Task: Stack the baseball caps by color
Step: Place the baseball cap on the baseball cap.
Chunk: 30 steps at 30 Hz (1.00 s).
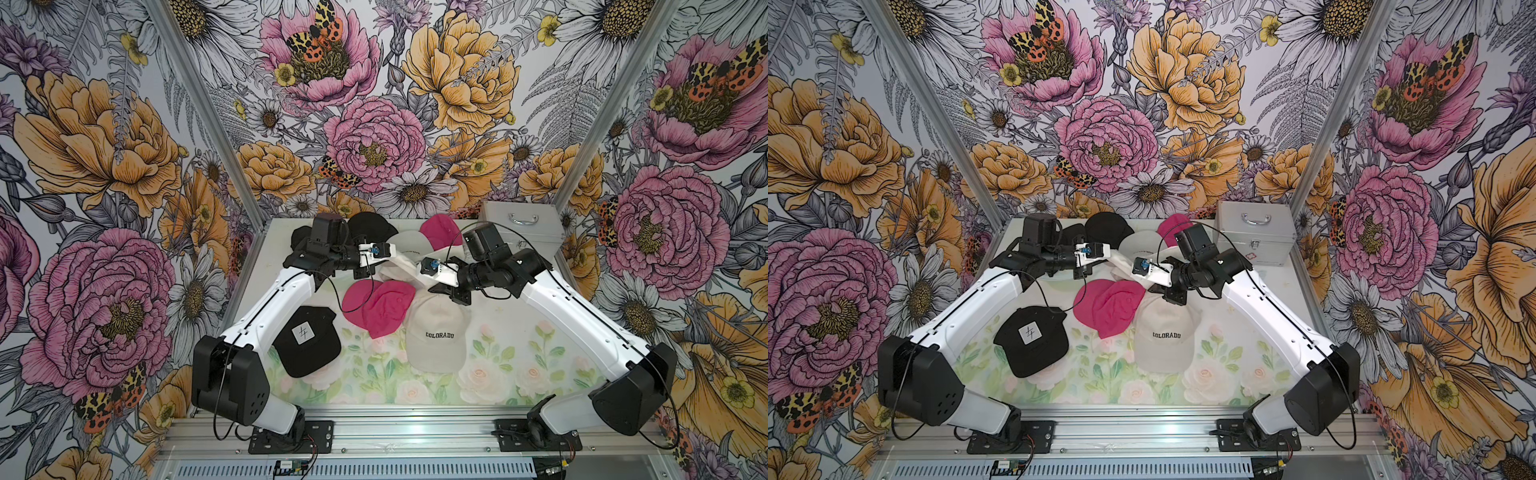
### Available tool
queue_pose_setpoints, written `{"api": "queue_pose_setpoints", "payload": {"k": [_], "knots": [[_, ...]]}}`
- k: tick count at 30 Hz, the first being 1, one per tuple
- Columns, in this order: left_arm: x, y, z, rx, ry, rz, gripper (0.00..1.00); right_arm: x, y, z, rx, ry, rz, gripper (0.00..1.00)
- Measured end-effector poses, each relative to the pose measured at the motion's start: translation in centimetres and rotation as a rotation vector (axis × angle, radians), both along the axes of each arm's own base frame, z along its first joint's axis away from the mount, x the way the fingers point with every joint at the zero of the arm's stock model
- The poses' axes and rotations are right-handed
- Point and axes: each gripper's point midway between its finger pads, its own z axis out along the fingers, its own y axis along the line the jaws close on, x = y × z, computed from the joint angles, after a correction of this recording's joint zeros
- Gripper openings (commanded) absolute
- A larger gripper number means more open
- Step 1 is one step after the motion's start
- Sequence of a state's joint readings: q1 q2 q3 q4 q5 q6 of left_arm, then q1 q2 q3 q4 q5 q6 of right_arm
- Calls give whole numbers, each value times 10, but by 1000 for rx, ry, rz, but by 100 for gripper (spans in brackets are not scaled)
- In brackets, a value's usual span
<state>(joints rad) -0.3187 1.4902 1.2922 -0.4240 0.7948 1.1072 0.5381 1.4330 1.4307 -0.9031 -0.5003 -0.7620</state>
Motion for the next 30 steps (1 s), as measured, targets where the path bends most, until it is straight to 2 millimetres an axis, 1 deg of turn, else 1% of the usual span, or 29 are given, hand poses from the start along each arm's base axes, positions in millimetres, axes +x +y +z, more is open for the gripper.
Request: {"api": "queue_pose_setpoints", "payload": {"k": [5, 6, 7, 8, 9, 10, 13, 17, 19, 20, 22, 24, 25, 27, 29, 30], "knots": [[-2, -1, -2, -11, 16, -17, 0, -15, -1, 26, 62, -50, 38, 0], [-3, -2, -1, -15, 20, -24, 3, -16, -2, 29, 69, -56, 39, 0], [-4, -2, -1, -21, 22, -32, 9, -18, -3, 32, 74, -60, 41, 0], [-5, -3, 0, -26, 26, -36, 13, -19, -3, 33, 77, -64, 41, 0], [-6, -3, 1, -31, 29, -39, 20, -20, -4, 34, 79, -63, 38, 0], [-5, -3, 2, -32, 33, -32, 31, -22, -5, 35, 82, -58, 33, 0], [11, 5, 1, -13, 52, 53, 41, -28, -8, 35, 80, -23, 13, 0], [31, 10, 4, 3, 98, 202, 67, -29, -11, 31, 75, 38, -41, 0], [40, 14, 10, -5, 119, 284, 95, -28, -13, 29, 72, 71, -83, 0], [44, 16, 13, -17, 132, 322, 99, -28, -14, 28, 72, 84, -99, 0], [50, 24, 20, -49, 166, 399, 99, -28, -15, 27, 76, 114, -130, 0], [49, 30, 28, -88, 191, 442, 99, -29, -16, 27, 80, 135, -147, 0], [46, 32, 36, -114, 195, 450, 99, -31, -15, 27, 85, 143, -150, 0], [33, 28, 51, -150, 187, 427, 99, -39, -14, 26, 93, 166, -135, 0], [12, 14, 68, -181, 155, 362, 99, -51, -10, 23, 88, 190, -101, 0], [-2, 2, 75, -189, 132, 307, 99, -58, -7, 21, 81, 198, -78, 0]]}}
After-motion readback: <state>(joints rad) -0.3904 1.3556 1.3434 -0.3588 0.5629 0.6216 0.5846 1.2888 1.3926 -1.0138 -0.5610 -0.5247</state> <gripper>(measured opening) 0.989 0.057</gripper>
